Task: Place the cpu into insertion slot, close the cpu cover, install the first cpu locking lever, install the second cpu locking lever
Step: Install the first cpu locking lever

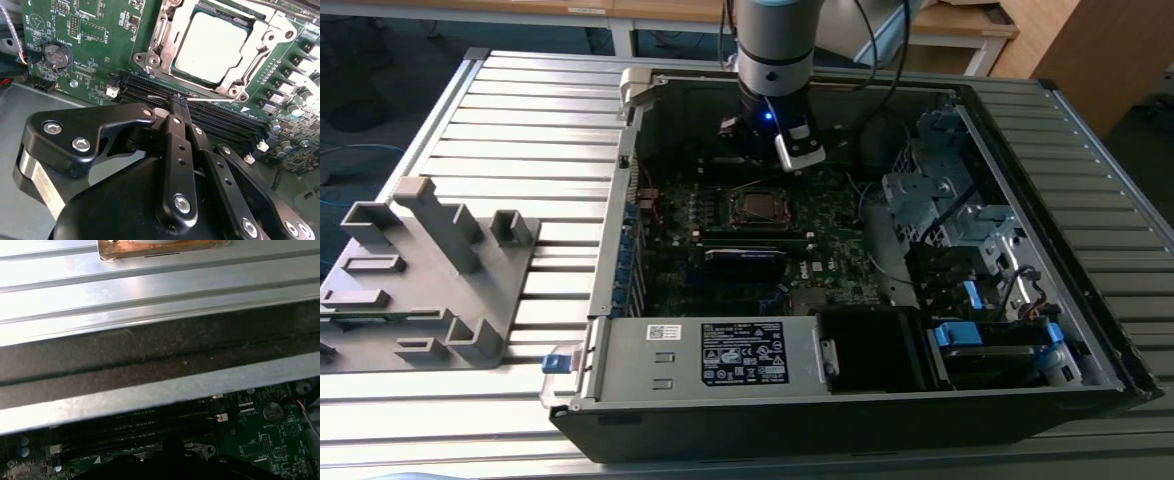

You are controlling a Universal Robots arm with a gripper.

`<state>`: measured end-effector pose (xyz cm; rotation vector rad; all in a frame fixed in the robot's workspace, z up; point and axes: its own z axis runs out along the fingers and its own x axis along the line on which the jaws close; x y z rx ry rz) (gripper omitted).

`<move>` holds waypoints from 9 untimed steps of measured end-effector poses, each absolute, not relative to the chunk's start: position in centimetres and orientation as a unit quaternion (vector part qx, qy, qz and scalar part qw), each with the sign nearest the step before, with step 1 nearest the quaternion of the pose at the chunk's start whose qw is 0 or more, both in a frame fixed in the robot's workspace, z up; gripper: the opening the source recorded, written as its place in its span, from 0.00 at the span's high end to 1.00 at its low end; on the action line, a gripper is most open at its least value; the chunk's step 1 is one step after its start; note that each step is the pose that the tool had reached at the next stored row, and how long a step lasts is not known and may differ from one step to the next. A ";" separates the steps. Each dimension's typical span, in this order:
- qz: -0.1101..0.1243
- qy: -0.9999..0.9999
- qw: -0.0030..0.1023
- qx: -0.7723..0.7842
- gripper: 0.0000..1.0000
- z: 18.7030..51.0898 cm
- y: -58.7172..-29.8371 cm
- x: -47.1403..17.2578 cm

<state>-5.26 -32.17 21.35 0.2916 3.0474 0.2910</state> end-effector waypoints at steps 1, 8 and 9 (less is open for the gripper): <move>0.095 0.990 0.033 0.097 0.89 21.3 -32.1 -5.3; 0.094 0.988 0.035 0.118 0.89 21.0 -31.9 -5.4; 0.094 0.988 0.036 0.121 0.89 21.0 -31.9 -5.4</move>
